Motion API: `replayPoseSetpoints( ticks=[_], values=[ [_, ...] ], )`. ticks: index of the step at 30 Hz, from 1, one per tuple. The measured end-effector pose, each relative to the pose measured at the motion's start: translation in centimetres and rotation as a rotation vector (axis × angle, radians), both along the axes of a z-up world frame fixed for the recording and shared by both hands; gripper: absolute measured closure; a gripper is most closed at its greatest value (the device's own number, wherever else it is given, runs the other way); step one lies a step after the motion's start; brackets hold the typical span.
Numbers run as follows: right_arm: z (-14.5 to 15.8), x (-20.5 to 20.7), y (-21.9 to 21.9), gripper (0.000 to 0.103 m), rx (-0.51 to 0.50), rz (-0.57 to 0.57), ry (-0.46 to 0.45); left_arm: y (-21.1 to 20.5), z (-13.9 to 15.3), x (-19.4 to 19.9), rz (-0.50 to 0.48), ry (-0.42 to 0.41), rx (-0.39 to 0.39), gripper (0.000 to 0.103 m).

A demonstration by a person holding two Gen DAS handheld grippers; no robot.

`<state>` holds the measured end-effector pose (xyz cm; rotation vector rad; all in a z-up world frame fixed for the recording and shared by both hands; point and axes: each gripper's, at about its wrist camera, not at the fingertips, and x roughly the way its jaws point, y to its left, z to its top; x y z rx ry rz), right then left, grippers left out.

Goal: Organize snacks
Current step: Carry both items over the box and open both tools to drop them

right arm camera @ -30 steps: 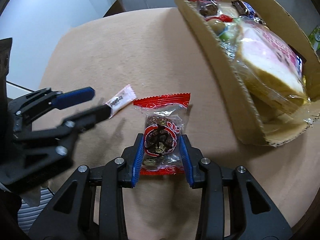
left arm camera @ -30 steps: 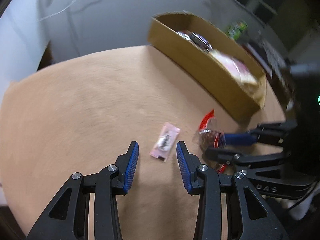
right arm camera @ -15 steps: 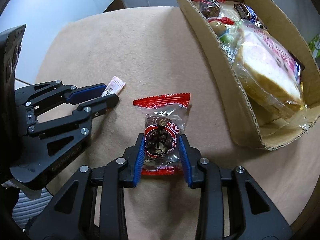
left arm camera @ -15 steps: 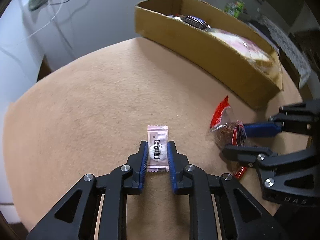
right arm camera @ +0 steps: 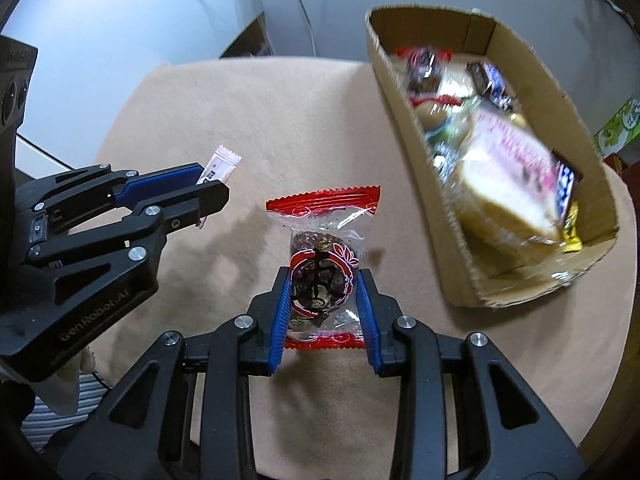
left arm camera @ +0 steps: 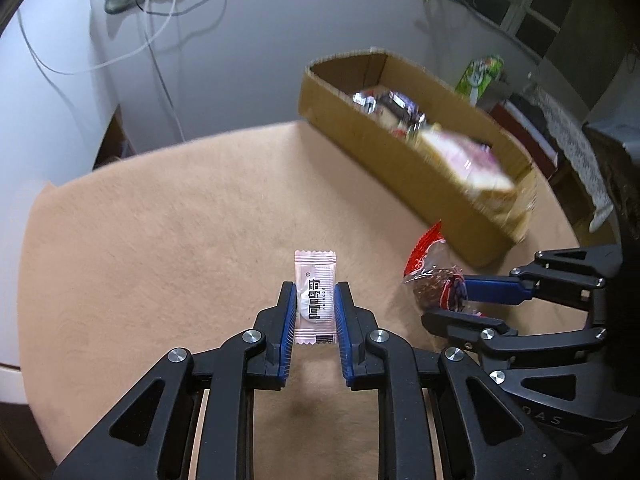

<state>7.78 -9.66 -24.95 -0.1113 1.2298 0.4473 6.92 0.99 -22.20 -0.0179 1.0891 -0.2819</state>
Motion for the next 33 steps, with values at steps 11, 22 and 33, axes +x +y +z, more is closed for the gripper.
replayPoseSetpoints(
  ticks=[11, 22, 33],
  values=[
    [4.9, 0.2, -4.0, 0.070, 0.065, -0.038, -0.062, -0.3, 5.1, 0.8, 0.012, -0.100, -0.041, 0.086],
    [6.9, 4.1, -7.1, 0.070, 0.066, -0.113, -0.103, -2.6, 6.8, 3.8, -0.038, -0.139, -0.068, 0.086],
    [5.1, 8.8, -11.0, 0.070, 0.002, -0.192, -0.095, -7.3, 6.3, 8.2, -0.102, -0.121, -0.078, 0.086]
  ],
)
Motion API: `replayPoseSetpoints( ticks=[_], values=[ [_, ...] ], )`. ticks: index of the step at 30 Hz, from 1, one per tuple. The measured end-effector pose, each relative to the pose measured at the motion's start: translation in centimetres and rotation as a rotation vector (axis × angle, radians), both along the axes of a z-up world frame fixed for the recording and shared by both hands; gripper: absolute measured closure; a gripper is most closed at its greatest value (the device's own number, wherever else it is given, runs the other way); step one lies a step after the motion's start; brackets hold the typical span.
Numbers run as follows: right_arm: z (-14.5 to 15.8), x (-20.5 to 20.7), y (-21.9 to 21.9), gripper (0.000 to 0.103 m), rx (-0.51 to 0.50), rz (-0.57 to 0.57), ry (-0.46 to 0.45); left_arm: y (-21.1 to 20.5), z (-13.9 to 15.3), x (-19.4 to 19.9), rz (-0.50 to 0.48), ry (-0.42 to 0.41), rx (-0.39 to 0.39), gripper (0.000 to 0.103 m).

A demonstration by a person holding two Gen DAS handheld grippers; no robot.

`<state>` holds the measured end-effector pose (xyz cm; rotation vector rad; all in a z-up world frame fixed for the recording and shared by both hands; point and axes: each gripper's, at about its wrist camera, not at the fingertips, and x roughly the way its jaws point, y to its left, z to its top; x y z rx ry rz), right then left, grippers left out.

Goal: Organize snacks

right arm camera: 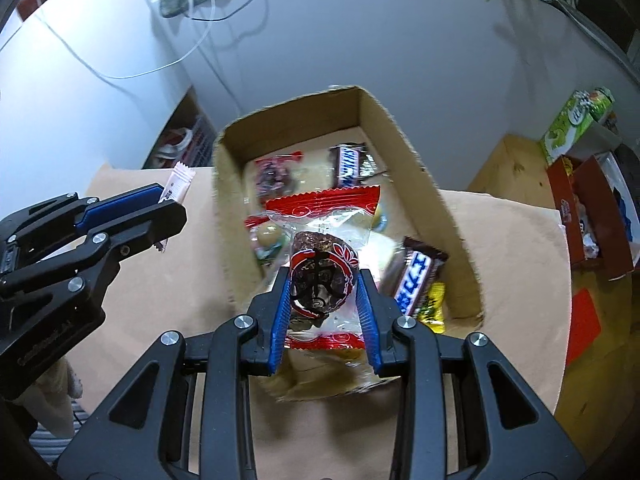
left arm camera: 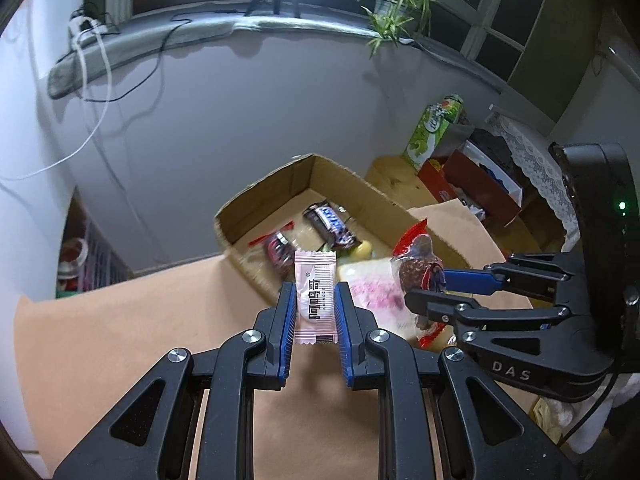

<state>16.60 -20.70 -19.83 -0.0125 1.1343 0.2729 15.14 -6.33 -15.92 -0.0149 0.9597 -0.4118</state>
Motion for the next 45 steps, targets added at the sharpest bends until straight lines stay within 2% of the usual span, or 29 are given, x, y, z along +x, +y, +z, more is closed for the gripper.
replayPoseSetpoints(
  ticks=[5, 14, 15, 17, 19, 20, 35, 45],
  values=[
    [-0.6, 0.8, -0.9, 0.070, -0.006, -0.016, 0.010, -1.9, -0.4, 1.3, -0.023, 0.011, 0.002, 0.085],
    [-1.2, 1.4, -1.6, 0.069, -0.010, -0.030, 0.019, -2.8, -0.9, 2.2, -0.032, 0.028, 0.006, 0.084],
    [-1.3, 1.5, -1.6, 0.069, -0.012, -0.029, 0.021, -2.8, -0.9, 2.3, -0.033, 0.030, 0.007, 0.081],
    [-1.4, 1.6, -1.5, 0.066, -0.018, -0.028, 0.022, -2.8, -0.9, 2.4, -0.026, 0.031, 0.017, 0.069],
    [-1.4, 1.6, -1.6, 0.054, -0.026, -0.035, 0.017, -2.7, -0.9, 2.5, -0.019, 0.030, 0.015, 0.059],
    [-1.3, 1.6, -1.7, 0.050, -0.027, -0.038, 0.013, -2.6, -0.9, 2.6, -0.017, 0.033, 0.014, 0.059],
    [-0.3, 0.4, -2.1, 0.050, -0.014, -0.060, -0.011, -2.0, -0.3, 2.0, -0.003, 0.021, 0.008, 0.059],
    [1.5, -2.3, -2.5, 0.050, 0.015, -0.085, -0.056, -1.2, 1.0, 0.0, 0.014, -0.004, 0.003, 0.059]
  ],
)
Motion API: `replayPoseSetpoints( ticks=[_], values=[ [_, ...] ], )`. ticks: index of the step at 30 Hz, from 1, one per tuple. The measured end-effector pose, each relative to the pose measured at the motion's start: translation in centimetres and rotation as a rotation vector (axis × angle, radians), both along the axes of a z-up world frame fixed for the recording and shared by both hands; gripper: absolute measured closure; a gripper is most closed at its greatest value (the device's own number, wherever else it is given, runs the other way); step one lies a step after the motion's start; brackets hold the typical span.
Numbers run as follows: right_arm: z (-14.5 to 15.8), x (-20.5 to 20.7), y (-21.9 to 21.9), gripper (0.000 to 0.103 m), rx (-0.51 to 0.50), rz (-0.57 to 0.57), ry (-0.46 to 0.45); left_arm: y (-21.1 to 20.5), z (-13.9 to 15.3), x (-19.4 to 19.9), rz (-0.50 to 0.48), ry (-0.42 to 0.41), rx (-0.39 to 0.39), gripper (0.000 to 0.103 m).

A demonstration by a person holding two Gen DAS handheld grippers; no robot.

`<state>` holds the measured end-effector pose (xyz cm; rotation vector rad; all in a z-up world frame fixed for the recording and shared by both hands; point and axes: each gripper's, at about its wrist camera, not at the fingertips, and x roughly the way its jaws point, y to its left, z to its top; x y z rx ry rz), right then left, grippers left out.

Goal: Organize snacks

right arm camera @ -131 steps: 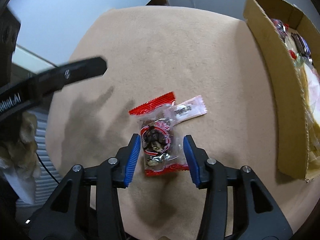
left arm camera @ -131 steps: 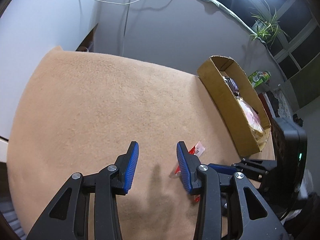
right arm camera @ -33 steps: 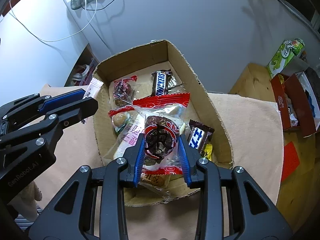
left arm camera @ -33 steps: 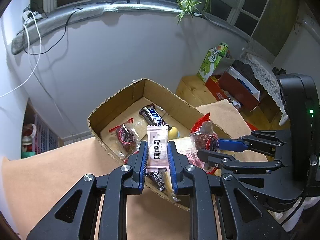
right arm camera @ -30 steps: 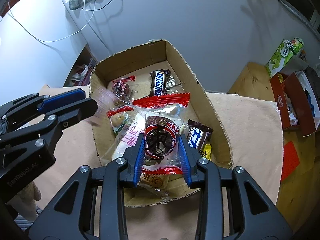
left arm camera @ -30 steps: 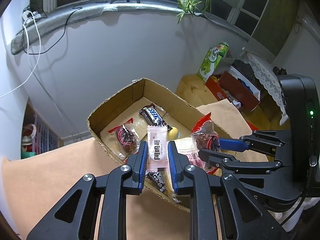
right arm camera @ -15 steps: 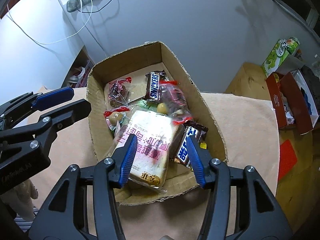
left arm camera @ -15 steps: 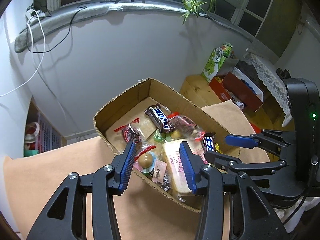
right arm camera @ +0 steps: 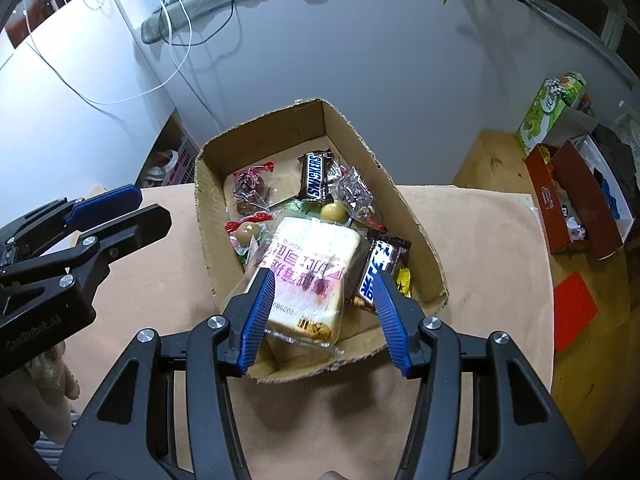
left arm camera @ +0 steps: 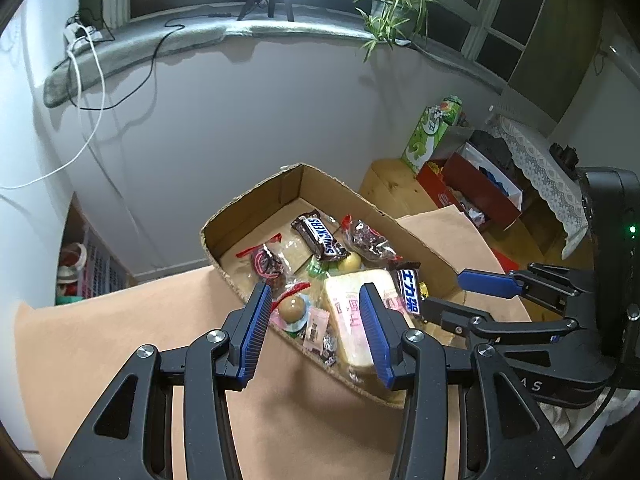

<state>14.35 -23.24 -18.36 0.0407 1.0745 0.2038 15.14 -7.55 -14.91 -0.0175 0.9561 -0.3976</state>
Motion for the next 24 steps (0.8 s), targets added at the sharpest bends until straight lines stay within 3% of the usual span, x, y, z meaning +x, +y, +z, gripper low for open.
replayPoseSetpoints(
  ticks=[5, 7, 8, 24],
  values=[
    [0.8, -1.8, -0.5, 0.050, 0.014, -0.033, -0.022, 0.5, 0.5, -1.5, 0.019, -0.011, -0.003, 0.058],
    [0.9, -2.6, -0.7, 0.050, 0.016, -0.045, -0.028, 0.6, 0.7, -2.1, 0.032, -0.014, -0.005, 0.045],
    [1.1, -3.0, -0.8, 0.050, 0.006, -0.052, -0.035, 0.7, 0.9, -2.5, 0.042, -0.019, -0.004, 0.044],
    [2.3, -4.7, -1.0, 0.049, -0.033, -0.098, -0.082, 1.8, 2.2, -4.5, 0.118, -0.045, 0.012, 0.044]
  ],
)
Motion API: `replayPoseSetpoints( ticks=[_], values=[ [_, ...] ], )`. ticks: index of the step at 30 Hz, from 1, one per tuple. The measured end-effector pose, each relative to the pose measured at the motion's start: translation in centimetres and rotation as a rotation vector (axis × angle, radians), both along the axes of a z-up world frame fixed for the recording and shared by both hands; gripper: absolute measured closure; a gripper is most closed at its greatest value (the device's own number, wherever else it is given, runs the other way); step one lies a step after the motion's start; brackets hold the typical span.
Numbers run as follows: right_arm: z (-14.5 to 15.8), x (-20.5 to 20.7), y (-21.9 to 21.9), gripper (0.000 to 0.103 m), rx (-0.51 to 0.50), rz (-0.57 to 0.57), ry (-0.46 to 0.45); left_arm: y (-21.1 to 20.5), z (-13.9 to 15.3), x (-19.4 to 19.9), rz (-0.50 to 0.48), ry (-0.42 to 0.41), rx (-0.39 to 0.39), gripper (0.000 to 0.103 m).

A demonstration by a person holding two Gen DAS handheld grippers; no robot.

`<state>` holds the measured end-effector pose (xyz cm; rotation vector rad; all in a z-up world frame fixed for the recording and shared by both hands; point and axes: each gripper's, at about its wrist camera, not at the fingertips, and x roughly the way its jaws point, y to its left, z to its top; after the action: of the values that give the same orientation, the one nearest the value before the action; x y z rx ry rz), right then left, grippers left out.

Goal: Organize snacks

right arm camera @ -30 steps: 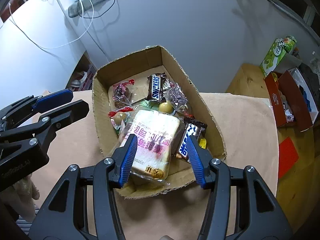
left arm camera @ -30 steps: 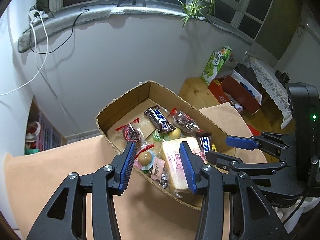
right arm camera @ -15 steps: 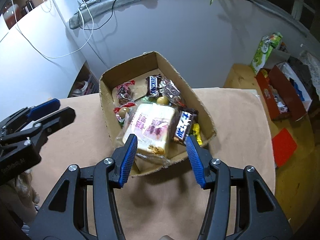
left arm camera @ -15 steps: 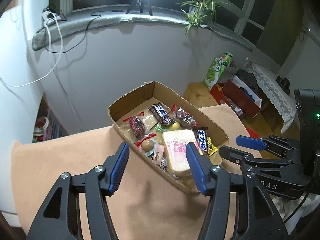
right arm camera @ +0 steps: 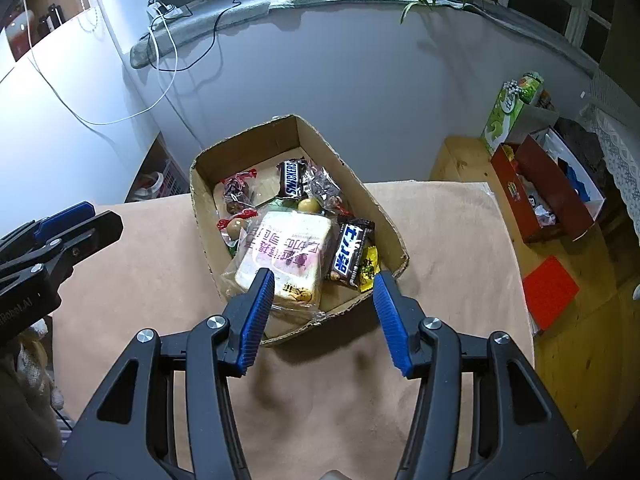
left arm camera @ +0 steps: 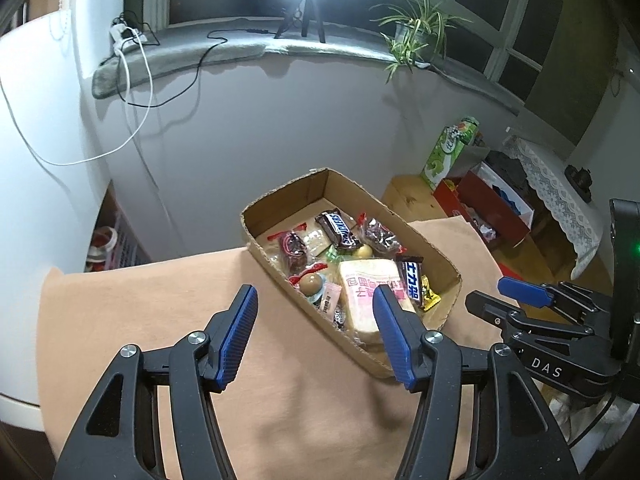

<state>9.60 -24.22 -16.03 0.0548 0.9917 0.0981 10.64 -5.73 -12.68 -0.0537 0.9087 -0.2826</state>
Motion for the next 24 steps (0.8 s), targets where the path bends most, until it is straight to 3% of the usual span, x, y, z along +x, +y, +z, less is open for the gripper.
replayPoseSetpoints(
  ticks=[24],
  values=[
    [-0.16, -0.09, 0.22, 0.049, -0.006, 0.004, 0.003, -0.32, 0.46, -0.21, 0.006, 0.005, 0.030, 0.044]
  ],
)
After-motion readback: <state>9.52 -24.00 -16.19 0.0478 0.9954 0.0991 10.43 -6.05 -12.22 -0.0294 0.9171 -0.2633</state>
